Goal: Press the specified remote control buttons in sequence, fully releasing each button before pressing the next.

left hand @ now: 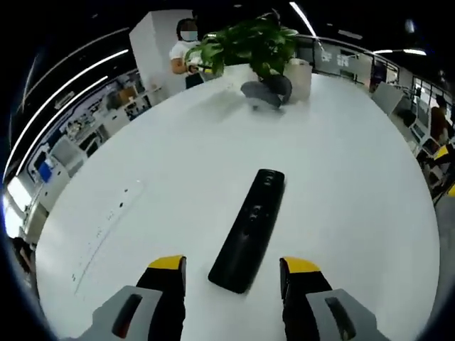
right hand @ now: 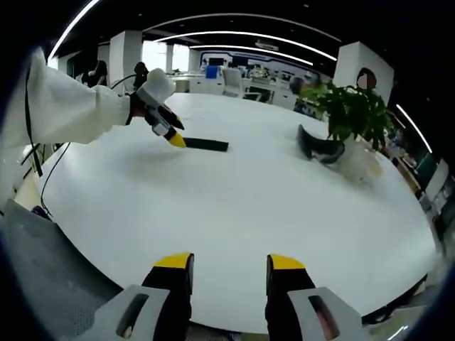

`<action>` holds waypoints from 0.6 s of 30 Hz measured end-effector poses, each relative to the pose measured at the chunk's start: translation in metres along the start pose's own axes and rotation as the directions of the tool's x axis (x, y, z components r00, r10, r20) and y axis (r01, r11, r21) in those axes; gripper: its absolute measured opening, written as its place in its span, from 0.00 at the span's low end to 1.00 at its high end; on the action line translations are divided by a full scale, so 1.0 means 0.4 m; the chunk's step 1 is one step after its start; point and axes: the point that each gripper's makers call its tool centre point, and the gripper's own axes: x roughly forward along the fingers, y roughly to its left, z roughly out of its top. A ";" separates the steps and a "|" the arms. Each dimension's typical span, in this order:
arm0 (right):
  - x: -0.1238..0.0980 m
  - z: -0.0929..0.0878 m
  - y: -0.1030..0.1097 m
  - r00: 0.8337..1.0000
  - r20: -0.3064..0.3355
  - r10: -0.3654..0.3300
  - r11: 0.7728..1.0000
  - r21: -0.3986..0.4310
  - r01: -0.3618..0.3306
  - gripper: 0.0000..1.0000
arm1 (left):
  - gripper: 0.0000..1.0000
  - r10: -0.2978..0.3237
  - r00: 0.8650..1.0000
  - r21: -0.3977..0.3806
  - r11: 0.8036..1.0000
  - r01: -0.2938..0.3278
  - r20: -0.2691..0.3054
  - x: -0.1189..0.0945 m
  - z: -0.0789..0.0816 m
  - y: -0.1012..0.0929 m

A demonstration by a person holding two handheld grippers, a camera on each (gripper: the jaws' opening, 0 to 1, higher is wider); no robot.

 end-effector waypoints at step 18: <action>0.001 -0.005 0.000 1.000 -0.016 0.006 1.000 0.016 -0.006 0.33 | 0.38 -0.132 0.991 -0.051 0.990 0.131 -0.017 0.011 -0.012 -0.028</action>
